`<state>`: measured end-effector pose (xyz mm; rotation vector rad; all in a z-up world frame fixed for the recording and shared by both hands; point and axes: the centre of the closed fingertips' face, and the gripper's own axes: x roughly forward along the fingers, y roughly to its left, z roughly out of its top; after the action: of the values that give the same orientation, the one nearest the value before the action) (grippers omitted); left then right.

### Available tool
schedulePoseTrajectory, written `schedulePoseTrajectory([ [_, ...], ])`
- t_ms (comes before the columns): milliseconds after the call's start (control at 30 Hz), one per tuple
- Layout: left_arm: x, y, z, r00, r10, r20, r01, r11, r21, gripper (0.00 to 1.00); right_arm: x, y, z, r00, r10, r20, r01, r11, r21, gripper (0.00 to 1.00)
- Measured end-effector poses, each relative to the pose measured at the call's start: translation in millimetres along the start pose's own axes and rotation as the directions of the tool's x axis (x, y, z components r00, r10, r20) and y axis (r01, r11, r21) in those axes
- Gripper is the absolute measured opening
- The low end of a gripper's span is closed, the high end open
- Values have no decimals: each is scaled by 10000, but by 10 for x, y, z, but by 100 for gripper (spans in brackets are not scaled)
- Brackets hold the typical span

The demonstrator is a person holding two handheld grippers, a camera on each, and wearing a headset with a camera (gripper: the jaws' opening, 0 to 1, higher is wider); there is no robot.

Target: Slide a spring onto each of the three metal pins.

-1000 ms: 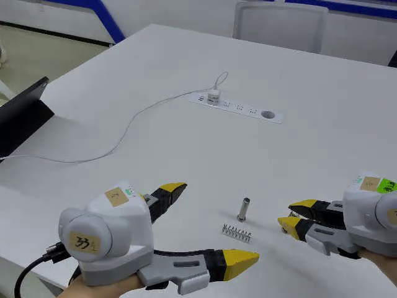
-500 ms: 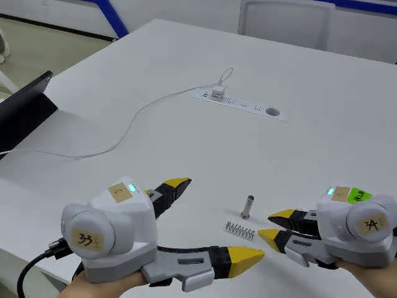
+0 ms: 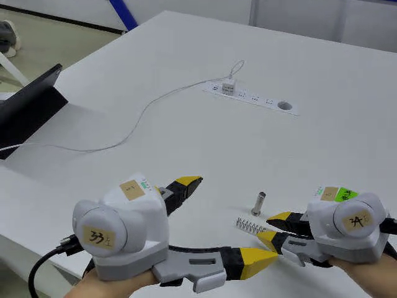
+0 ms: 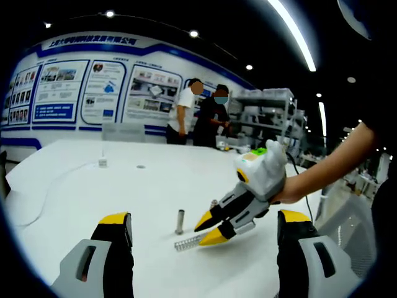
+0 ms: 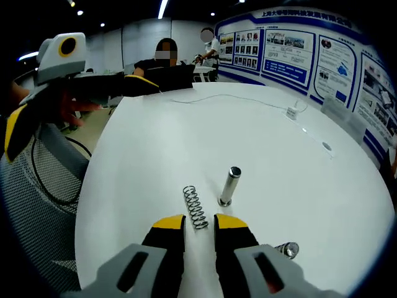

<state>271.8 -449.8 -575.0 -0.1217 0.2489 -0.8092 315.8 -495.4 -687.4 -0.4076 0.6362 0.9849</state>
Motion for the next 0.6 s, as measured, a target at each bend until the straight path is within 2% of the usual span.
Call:
schedulePoseTrajectory([
  [100, -1, 6, 4, 10000, 21, 34, -21, 9999, -157, 99, 46, 3, -5, 10000, 77, -22, -77, 9997, 217, 19],
  [400, 3, 10, -16, 10000, 25, -52, -26, 9998, -206, 98, 120, 19, -70, 9992, 272, -276, -269, 9995, 138, 18],
  [467, 8, 4, -33, 9999, 7, -137, -9, 9999, -141, 98, 124, 30, -55, 9991, 387, -179, -382, 9988, 290, 18],
  [600, 13, -15, -49, 9998, -73, -206, 70, 9999, -126, 98, 130, 78, -46, 9980, 617, -132, -614, 9980, 158, 14],
])
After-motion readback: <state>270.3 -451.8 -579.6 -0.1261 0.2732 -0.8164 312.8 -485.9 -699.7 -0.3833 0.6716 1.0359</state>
